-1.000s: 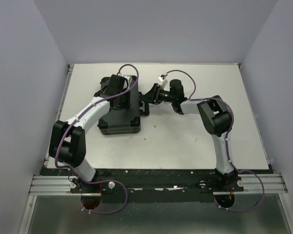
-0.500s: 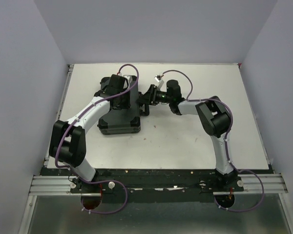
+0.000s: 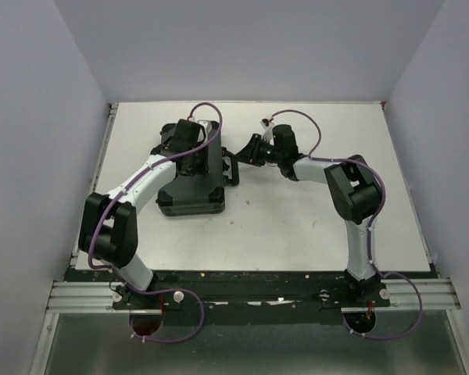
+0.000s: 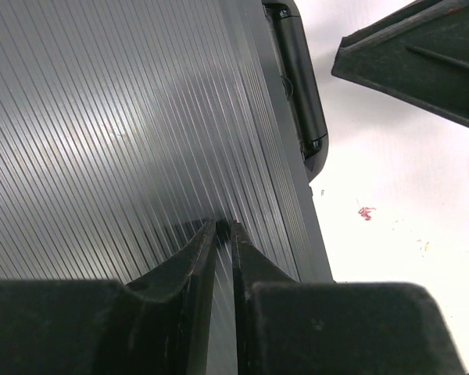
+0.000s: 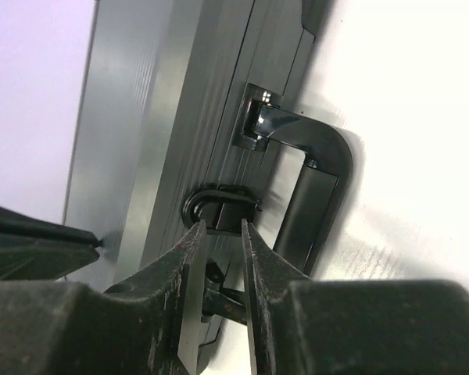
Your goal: Pack up texas hold em set
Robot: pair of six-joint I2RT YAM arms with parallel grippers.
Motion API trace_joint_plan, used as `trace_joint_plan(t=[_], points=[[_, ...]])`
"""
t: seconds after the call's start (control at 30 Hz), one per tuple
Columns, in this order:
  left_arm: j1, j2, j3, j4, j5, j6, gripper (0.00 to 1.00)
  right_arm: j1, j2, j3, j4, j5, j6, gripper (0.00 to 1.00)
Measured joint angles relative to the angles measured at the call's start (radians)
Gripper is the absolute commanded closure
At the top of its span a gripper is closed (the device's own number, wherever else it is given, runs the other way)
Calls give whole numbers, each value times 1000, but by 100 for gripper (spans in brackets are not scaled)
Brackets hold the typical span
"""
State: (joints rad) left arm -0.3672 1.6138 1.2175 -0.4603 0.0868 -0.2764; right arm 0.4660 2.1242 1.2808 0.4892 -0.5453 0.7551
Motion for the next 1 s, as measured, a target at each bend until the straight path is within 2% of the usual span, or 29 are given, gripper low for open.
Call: trace_joint_plan(t=[0.17, 0.5, 0.73, 1.0], points=[[0, 0, 0, 0, -3, 0, 79, 34, 13, 61, -109, 42, -63, 77], [0, 2, 3, -3, -5, 1, 79, 76, 40, 144, -212, 90, -102, 82], [0, 3, 3, -3, -5, 1, 79, 76, 42, 158, -243, 97, -98, 82], [0, 5, 5, -3, -5, 2, 79, 76, 41, 118, -168, 91, -48, 76]])
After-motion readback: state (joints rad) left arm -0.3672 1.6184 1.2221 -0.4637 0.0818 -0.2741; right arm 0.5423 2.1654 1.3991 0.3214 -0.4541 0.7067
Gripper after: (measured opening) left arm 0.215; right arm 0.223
